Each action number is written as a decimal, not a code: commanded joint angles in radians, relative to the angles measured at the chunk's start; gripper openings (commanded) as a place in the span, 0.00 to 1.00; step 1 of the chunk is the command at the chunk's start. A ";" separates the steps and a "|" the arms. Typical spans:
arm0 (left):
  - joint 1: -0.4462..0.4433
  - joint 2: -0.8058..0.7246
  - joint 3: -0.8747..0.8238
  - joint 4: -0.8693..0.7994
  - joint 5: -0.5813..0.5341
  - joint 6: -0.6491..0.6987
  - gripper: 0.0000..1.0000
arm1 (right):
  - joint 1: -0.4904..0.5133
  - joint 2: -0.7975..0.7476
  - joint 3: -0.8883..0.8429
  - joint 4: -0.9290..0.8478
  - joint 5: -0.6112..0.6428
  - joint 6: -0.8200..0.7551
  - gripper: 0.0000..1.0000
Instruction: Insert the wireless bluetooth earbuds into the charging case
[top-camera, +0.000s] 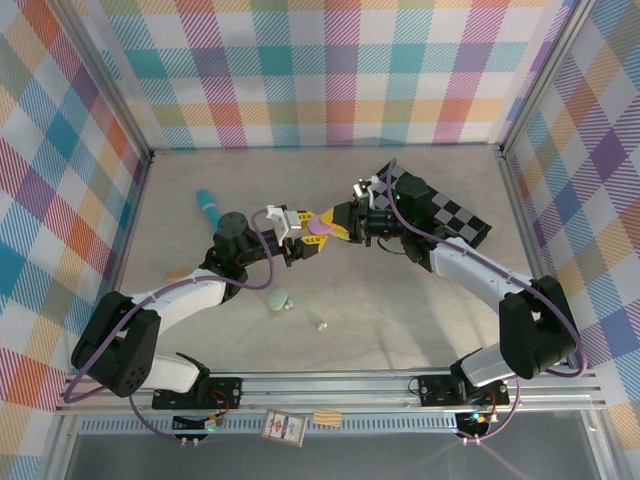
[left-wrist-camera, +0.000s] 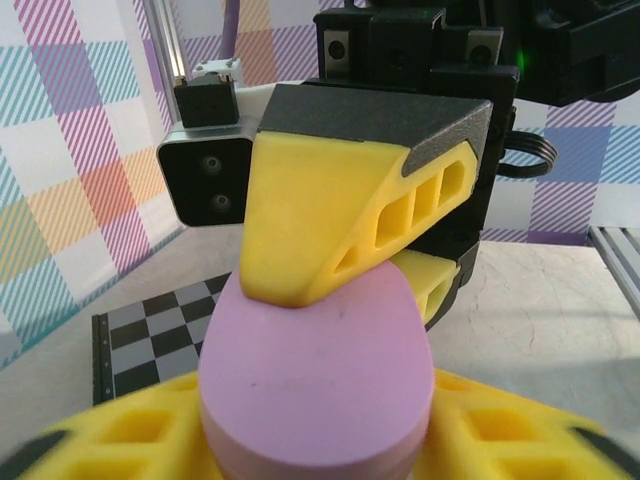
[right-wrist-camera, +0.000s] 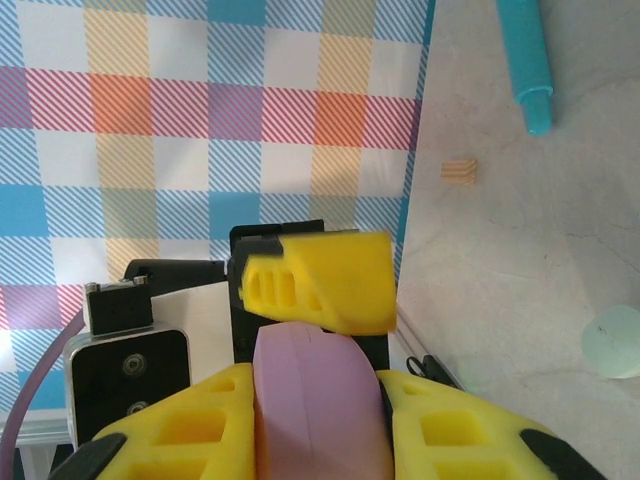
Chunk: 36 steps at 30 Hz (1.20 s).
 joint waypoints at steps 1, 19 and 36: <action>-0.003 -0.041 -0.006 -0.050 -0.023 0.032 0.64 | -0.005 -0.008 -0.015 0.005 0.055 -0.045 0.08; -0.092 -0.311 0.006 -0.934 -0.627 -0.186 1.00 | -0.083 0.254 0.019 -0.332 0.465 -0.349 0.05; -0.130 -0.053 0.296 -1.589 -0.758 -0.201 1.00 | -0.084 0.344 0.070 -0.410 0.589 -0.425 0.45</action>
